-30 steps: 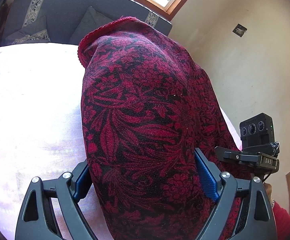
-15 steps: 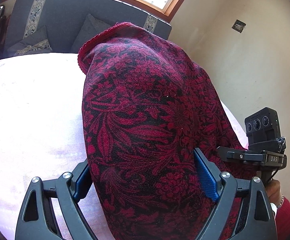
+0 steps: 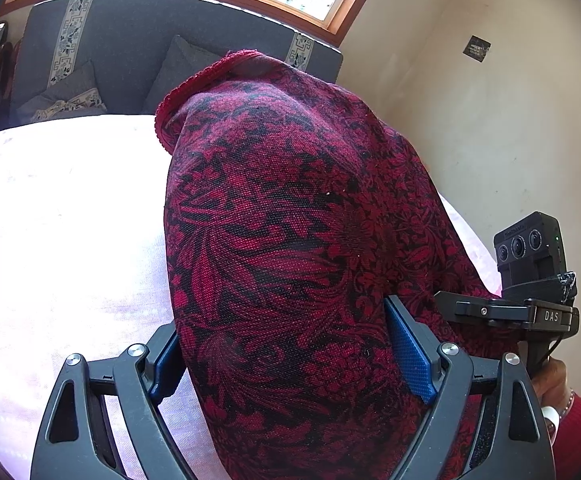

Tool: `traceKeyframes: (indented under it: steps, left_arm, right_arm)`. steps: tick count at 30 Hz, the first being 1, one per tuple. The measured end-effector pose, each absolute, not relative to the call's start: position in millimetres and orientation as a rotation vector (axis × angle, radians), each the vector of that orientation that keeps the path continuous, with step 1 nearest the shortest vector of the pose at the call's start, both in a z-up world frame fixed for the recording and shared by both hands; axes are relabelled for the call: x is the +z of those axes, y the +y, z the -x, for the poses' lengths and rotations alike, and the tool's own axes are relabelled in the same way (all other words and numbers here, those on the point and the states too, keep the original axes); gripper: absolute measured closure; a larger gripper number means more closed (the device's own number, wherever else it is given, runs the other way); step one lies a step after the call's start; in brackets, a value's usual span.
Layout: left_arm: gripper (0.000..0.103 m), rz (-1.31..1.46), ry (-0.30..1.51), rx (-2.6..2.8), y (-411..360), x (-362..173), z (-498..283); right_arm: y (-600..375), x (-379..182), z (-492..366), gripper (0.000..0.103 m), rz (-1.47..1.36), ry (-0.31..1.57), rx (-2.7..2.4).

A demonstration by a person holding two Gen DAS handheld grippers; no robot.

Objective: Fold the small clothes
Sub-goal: 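Grasp the folded sweater edge with the right gripper next to the left gripper, then hold the folded dark red sweater upright with both grippers and lift it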

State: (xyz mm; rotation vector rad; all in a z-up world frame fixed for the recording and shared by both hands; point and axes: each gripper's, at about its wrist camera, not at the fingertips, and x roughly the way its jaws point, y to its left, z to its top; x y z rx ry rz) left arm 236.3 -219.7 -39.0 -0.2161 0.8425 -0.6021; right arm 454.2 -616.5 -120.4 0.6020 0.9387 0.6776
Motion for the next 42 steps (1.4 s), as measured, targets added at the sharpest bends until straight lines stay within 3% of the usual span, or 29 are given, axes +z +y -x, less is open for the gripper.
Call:
traceKeyframes:
  steps: [21,36,42]
  left_arm:
    - [0.025,0.174,0.826,-0.575,-223.7,-27.4,-224.8]
    - [0.016,0.202,0.859,-0.611,-216.0,-30.5,-243.1]
    - [0.025,0.17,0.825,-0.6,-221.1,-27.5,-231.6]
  right_arm:
    - [-617.4,-115.1,-445.5,0.048,-0.637,0.92,0.651]
    - [-618.8,-117.9,-445.3,0.047,-0.636,0.922,0.664]
    - [-616.7,-114.9,-441.5,0.048,-0.617,0.912,0.651]
